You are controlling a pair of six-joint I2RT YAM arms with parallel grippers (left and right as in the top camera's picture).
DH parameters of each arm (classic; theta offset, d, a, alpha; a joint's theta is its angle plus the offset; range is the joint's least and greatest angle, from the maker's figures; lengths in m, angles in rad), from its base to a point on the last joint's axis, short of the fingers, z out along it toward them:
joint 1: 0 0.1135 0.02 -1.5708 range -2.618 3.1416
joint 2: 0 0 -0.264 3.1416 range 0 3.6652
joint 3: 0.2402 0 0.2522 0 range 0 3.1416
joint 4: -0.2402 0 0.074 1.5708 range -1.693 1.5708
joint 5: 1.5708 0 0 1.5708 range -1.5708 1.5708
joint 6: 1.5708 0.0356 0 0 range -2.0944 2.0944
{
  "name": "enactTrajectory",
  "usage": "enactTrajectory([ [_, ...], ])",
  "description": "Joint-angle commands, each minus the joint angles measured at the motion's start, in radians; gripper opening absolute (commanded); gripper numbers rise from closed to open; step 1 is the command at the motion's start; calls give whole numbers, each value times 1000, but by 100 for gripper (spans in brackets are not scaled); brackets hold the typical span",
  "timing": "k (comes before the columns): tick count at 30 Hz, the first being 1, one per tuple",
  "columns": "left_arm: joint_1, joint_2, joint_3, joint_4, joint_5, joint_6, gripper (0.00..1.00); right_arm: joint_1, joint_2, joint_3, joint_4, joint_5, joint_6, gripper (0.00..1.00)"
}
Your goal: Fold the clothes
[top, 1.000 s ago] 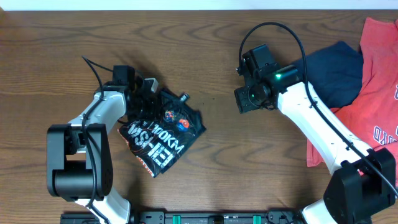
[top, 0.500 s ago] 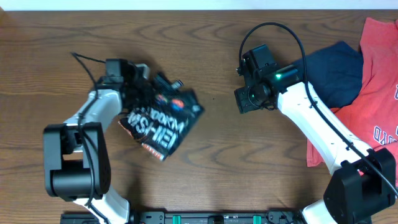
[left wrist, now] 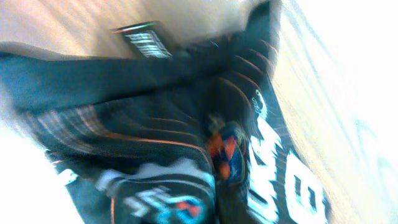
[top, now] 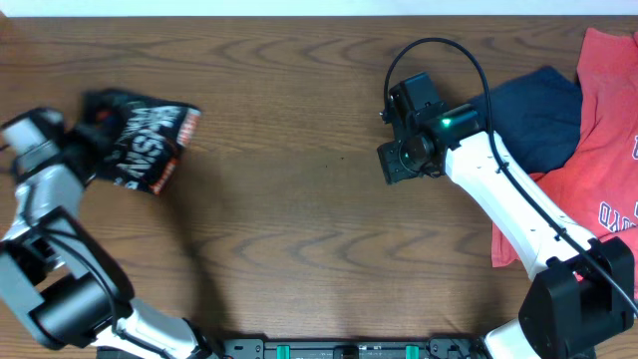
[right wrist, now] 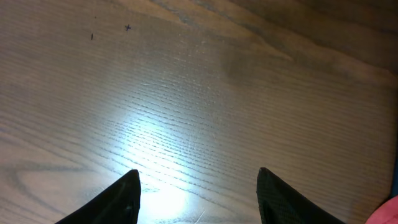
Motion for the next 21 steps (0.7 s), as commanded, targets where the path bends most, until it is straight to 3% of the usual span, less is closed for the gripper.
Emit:
enactTrajectory([
  [1,74,6,12,-13,-5,-50,52,-11,-15,4,0,18,14,58],
  [3,104,6,12,-26,-4,-51,98,-11,-15,4,1,17,14,58],
  [7,133,4,13,-25,31,-50,98,-11,-15,4,-2,17,14,59],
  [16,98,-62,13,50,295,-34,98,-11,-15,4,3,9,15,60],
  [18,50,-84,13,25,296,-16,98,-11,-15,4,11,-16,18,63],
  [21,-53,-101,13,-36,294,44,98,-28,-15,4,39,-86,83,80],
])
